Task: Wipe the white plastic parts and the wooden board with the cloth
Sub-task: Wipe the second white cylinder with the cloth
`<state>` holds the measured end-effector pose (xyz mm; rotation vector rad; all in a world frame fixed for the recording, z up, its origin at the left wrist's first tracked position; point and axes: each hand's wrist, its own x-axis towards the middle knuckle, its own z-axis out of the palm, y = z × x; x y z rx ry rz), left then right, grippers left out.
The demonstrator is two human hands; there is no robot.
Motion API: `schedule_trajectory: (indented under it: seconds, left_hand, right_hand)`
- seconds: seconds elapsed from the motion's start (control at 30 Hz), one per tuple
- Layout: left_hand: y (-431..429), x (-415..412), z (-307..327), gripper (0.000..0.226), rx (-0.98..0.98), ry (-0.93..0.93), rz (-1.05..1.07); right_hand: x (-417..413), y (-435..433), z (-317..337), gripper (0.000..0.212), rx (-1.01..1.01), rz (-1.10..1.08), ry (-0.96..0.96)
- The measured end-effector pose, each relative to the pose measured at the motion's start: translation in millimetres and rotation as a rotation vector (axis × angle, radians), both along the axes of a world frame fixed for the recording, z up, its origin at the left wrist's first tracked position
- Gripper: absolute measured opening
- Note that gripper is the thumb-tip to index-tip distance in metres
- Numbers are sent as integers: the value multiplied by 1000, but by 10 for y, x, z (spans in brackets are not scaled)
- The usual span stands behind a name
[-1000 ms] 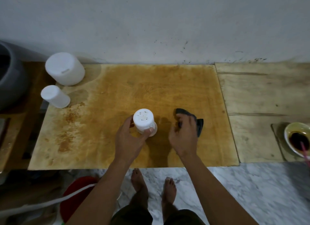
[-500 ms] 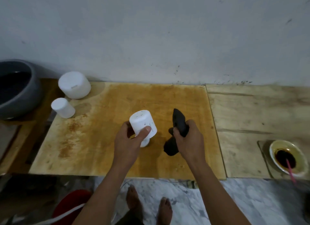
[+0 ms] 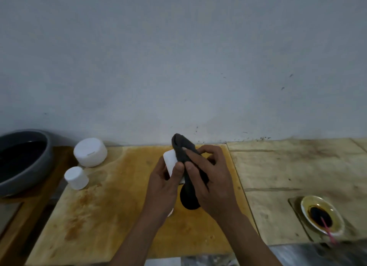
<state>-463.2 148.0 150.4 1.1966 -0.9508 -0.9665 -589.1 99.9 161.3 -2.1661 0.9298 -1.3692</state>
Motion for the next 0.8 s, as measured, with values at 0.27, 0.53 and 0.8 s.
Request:
schedule_trajectory:
  seconds: [0.27, 0.53, 0.8]
  left_hand:
    - [131, 247, 188, 57, 65, 53, -103]
    - [123, 295, 389, 64, 71, 138, -203]
    - [14, 401, 402, 66, 65, 206, -274]
  right_hand:
    - [186, 9, 222, 22, 337, -74, -148]
    - [288, 301, 412, 25, 15, -139, -153]
    - [314, 168, 564, 24, 92, -140, -101]
